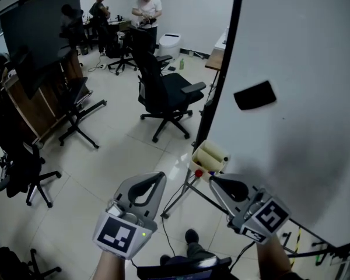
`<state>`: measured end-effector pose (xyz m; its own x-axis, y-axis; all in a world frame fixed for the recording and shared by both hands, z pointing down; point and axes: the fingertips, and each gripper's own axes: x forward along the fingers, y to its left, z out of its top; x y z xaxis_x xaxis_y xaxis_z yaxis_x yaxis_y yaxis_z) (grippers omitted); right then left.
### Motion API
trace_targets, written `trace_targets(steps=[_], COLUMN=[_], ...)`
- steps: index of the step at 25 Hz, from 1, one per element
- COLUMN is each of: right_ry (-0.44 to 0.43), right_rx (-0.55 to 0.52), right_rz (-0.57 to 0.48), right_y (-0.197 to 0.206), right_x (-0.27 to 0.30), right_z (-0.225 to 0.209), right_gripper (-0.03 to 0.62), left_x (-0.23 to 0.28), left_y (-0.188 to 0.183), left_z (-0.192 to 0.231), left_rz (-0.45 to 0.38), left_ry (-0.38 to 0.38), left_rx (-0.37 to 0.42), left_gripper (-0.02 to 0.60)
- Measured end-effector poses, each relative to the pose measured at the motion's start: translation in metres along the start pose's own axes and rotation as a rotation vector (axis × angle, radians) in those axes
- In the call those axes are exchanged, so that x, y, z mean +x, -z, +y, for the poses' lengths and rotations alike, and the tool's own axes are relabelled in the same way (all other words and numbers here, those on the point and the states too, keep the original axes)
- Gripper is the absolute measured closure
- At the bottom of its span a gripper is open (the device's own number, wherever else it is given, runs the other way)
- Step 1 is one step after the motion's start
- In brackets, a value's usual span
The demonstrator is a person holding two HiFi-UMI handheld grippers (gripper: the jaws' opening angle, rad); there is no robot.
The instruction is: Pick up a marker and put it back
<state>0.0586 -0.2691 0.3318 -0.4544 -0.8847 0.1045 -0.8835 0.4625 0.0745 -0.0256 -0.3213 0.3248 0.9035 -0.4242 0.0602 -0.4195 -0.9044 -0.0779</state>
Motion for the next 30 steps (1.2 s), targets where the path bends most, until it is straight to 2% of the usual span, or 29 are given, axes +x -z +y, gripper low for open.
trace_targets(steps=[4,8,11,16,17,21,26,30], right_ry=[0.047,0.044,0.041,-0.004,-0.003,0.043,0.139,0.175], right_rx=[-0.037,-0.023,0.004,0.021,0.021,0.040,0.053,0.046], right_rz=[0.032,0.070,0.080,0.116,0.122,0.150,0.194,0.228], right_y=[0.017,0.038,0.052,0.079,0.083,0.097,0.121,0.140], right_x=[0.003,0.001,-0.002,0.006,0.007,0.011,0.016,0.021], right_z=[-0.036,-0.065,-0.085,-0.107,-0.110,-0.126,-0.140,-0.149], right_gripper=[0.575,0.573,0.557,0.406,0.403,0.396,0.396,0.396], left_x=[0.035,0.068,0.087,0.103,0.105,0.114,0.113,0.111], left_y=[0.008,0.018,0.026,0.044,0.048,0.059,0.075,0.085], left_z=[0.002,-0.002,0.000,0.009,0.010,0.013,0.023,0.030], left_rz=[0.024,0.064,0.102,0.152,0.161,0.185,0.214,0.226], left_ry=[0.016,0.027,0.006,-0.055,-0.058,-0.049,-0.032,-0.025], left_rx=[-0.009,-0.016,-0.007,-0.005,-0.010,-0.032,-0.048,-0.053], left_gripper=[0.583,0.583,0.583,0.583,0.583,0.583,0.583,0.583])
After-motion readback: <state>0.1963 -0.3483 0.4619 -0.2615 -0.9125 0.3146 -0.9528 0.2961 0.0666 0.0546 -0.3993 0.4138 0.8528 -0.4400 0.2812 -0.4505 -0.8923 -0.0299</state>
